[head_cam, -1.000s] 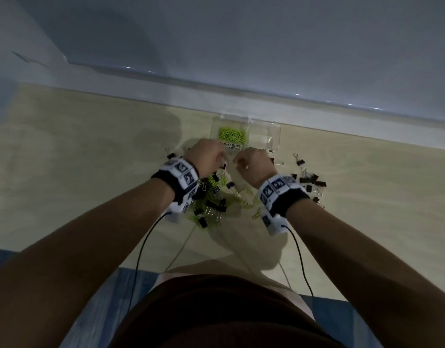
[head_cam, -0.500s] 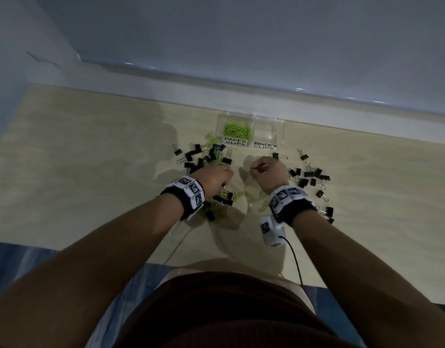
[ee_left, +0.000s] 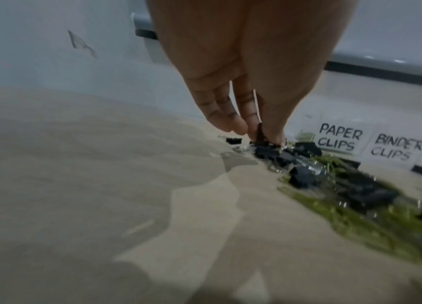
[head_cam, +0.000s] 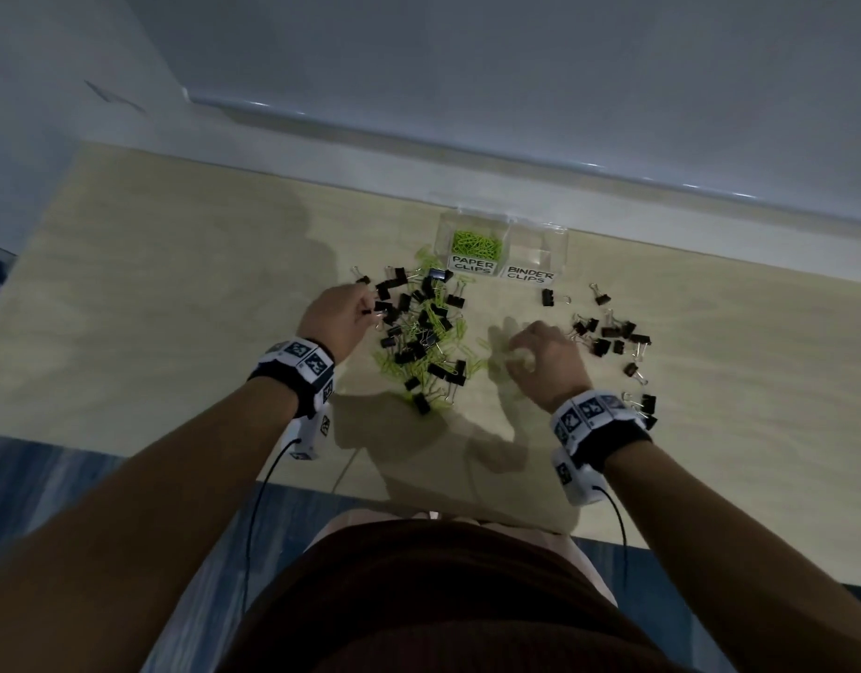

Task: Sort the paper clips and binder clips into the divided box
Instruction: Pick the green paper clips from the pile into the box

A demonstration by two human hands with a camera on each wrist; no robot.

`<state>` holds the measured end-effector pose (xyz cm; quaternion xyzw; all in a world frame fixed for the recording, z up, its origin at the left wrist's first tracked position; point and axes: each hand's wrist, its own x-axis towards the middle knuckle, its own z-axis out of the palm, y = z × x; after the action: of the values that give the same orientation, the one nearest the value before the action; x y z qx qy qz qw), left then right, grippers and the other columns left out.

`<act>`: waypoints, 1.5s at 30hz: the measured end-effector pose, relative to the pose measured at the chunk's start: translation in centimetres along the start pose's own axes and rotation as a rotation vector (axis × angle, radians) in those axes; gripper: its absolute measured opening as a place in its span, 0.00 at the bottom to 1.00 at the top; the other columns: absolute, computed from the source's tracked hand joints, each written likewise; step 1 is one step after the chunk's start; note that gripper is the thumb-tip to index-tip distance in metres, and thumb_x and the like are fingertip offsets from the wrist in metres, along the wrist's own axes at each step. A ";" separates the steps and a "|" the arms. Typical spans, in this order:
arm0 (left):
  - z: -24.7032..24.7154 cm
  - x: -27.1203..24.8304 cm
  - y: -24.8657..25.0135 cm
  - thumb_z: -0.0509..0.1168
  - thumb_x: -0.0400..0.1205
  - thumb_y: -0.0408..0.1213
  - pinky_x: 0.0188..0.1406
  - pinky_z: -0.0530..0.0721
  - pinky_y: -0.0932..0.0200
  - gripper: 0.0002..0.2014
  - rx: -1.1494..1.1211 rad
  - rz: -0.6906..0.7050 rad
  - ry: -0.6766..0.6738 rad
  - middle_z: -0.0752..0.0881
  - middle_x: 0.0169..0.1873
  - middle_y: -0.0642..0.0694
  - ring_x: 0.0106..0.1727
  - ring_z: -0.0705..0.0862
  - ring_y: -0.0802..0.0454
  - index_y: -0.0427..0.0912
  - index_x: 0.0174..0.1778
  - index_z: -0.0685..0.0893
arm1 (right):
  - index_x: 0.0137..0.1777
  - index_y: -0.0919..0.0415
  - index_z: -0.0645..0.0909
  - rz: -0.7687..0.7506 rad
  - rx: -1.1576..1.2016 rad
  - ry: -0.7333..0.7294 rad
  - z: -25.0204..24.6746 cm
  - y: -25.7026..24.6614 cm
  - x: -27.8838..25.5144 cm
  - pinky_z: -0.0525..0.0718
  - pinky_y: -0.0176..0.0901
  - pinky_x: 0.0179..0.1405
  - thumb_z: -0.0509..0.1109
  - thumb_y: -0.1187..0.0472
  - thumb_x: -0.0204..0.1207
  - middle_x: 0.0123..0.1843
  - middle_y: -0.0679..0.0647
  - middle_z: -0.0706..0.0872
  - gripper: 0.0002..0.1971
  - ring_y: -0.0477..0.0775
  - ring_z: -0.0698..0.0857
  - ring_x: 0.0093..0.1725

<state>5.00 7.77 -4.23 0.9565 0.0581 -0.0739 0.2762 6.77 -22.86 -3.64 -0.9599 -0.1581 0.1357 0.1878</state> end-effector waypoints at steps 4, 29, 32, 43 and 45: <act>0.9 -1.7 -0.2 0.68 0.78 0.40 0.55 0.77 0.51 0.08 0.054 0.039 -0.027 0.80 0.53 0.44 0.58 0.75 0.45 0.42 0.50 0.82 | 0.54 0.51 0.81 -0.099 -0.062 -0.173 1.9 -3.8 -0.4 0.73 0.52 0.56 0.68 0.53 0.72 0.54 0.50 0.80 0.11 0.57 0.76 0.56; 1.2 -4.4 -2.3 0.65 0.79 0.33 0.53 0.81 0.42 0.09 0.076 0.008 0.210 0.80 0.55 0.37 0.55 0.77 0.37 0.36 0.54 0.82 | 0.34 0.62 0.78 0.110 0.299 0.133 0.9 -0.3 -0.7 0.84 0.49 0.37 0.70 0.72 0.68 0.35 0.57 0.84 0.06 0.57 0.82 0.35; 2.1 -5.5 -0.5 0.66 0.79 0.35 0.61 0.78 0.47 0.12 0.051 0.155 0.037 0.79 0.59 0.42 0.61 0.74 0.43 0.40 0.58 0.82 | 0.39 0.64 0.81 0.208 0.255 0.258 -0.4 2.6 -1.4 0.85 0.50 0.38 0.72 0.69 0.70 0.38 0.58 0.86 0.03 0.58 0.84 0.38; 4.3 -5.4 2.9 0.65 0.80 0.31 0.60 0.77 0.47 0.17 0.220 0.441 -0.317 0.80 0.60 0.44 0.62 0.73 0.45 0.41 0.66 0.80 | 0.48 0.60 0.84 -0.036 0.083 0.113 2.2 -2.8 -2.1 0.83 0.51 0.49 0.71 0.61 0.72 0.46 0.55 0.83 0.07 0.54 0.77 0.44; 4.1 -5.4 2.9 0.66 0.79 0.32 0.60 0.77 0.49 0.18 0.183 0.418 -0.307 0.79 0.60 0.45 0.61 0.73 0.46 0.42 0.66 0.80 | 0.53 0.59 0.84 -0.057 0.101 0.000 3.1 -4.8 -1.6 0.83 0.49 0.49 0.70 0.58 0.74 0.49 0.56 0.81 0.10 0.56 0.78 0.46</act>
<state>-0.28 2.77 -5.23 0.9464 -0.1899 -0.1643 0.2033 3.07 -18.22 -4.18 -0.9443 -0.1786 0.1381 0.2396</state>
